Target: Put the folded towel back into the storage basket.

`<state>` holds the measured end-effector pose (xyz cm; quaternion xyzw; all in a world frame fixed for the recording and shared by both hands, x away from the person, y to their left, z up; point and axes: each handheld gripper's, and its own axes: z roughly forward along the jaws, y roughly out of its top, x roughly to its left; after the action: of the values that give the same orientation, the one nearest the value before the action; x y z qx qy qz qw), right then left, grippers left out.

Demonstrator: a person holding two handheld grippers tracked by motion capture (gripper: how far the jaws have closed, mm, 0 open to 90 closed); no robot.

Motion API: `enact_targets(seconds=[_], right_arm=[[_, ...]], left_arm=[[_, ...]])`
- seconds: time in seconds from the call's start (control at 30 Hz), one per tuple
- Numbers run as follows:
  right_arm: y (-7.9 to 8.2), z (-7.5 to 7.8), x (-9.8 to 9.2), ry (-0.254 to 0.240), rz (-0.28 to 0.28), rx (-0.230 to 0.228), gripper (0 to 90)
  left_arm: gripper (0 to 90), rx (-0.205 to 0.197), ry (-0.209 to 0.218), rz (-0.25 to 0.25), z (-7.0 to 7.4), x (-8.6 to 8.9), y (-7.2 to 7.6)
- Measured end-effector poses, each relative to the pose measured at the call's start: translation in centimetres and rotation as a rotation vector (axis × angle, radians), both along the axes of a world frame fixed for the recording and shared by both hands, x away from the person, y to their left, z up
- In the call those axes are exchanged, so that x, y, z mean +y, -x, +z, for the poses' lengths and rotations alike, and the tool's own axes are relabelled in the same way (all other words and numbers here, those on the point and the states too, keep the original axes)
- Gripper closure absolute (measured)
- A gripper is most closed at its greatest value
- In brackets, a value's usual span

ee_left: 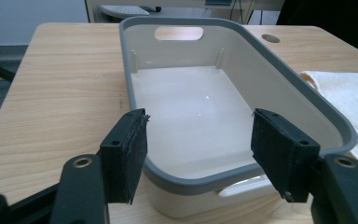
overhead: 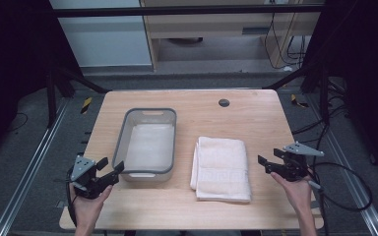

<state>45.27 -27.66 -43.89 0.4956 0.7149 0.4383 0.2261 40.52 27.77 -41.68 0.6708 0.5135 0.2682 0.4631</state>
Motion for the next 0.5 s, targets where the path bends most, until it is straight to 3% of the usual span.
enact_targets(seconds=[0.5], right_arm=[[0.0, 0.8, 0.7, -0.015, 0.031, -0.018, 27.4]], left_arm=[[34.0, -0.013, -0.026, -0.077, 0.3, -3.0, 0.3]])
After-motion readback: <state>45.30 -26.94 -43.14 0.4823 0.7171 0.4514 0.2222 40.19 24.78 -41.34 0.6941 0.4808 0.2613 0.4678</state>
